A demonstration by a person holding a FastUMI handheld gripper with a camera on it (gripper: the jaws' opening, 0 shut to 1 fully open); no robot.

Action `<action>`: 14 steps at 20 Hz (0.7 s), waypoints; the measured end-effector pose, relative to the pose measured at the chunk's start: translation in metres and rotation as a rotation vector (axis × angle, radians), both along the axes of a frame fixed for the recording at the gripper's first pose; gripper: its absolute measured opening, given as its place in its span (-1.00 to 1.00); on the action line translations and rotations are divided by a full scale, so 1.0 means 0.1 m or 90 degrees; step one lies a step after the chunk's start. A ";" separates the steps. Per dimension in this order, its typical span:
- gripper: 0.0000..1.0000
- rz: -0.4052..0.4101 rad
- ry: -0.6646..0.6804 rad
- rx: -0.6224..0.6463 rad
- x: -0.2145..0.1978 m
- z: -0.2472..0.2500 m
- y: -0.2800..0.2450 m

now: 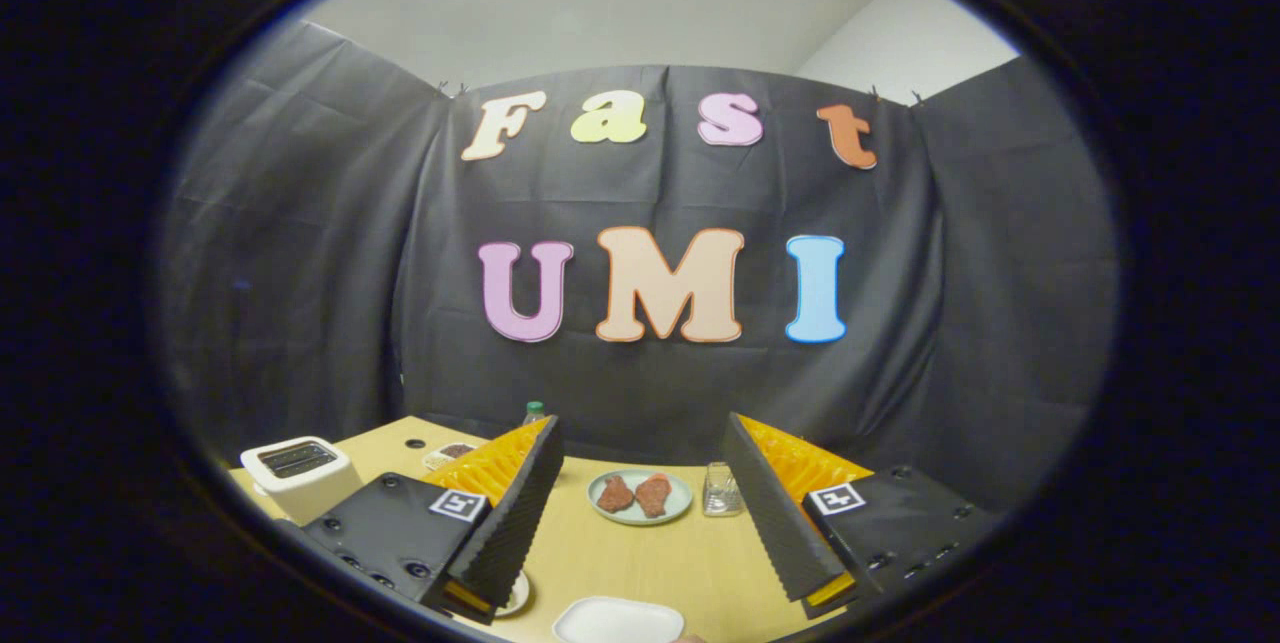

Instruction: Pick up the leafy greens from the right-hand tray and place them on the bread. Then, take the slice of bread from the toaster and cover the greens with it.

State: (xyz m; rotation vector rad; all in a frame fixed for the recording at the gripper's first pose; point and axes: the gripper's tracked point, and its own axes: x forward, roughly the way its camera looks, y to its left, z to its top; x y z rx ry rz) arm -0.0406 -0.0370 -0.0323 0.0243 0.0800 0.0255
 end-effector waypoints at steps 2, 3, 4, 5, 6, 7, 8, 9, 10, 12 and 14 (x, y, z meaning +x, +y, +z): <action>1.00 -0.014 -0.016 -0.001 -0.04 0.11 -0.08; 1.00 -0.019 -0.023 0.002 -0.04 0.15 -0.10; 1.00 -0.022 -0.025 0.005 -0.06 0.18 -0.11; 1.00 -0.026 -0.027 0.006 -0.08 0.19 -0.12; 1.00 -0.026 -0.026 0.002 -0.09 0.20 -0.13; 1.00 -0.027 -0.026 -0.003 -0.09 0.20 -0.15; 1.00 -0.029 -0.028 -0.007 -0.08 0.22 -0.15; 1.00 -0.032 -0.032 -0.007 -0.07 0.25 -0.15; 1.00 -0.032 -0.033 -0.004 -0.07 0.27 -0.14; 1.00 -0.035 -0.033 0.002 -0.07 0.28 -0.14; 1.00 -0.040 -0.035 0.002 -0.08 0.29 -0.16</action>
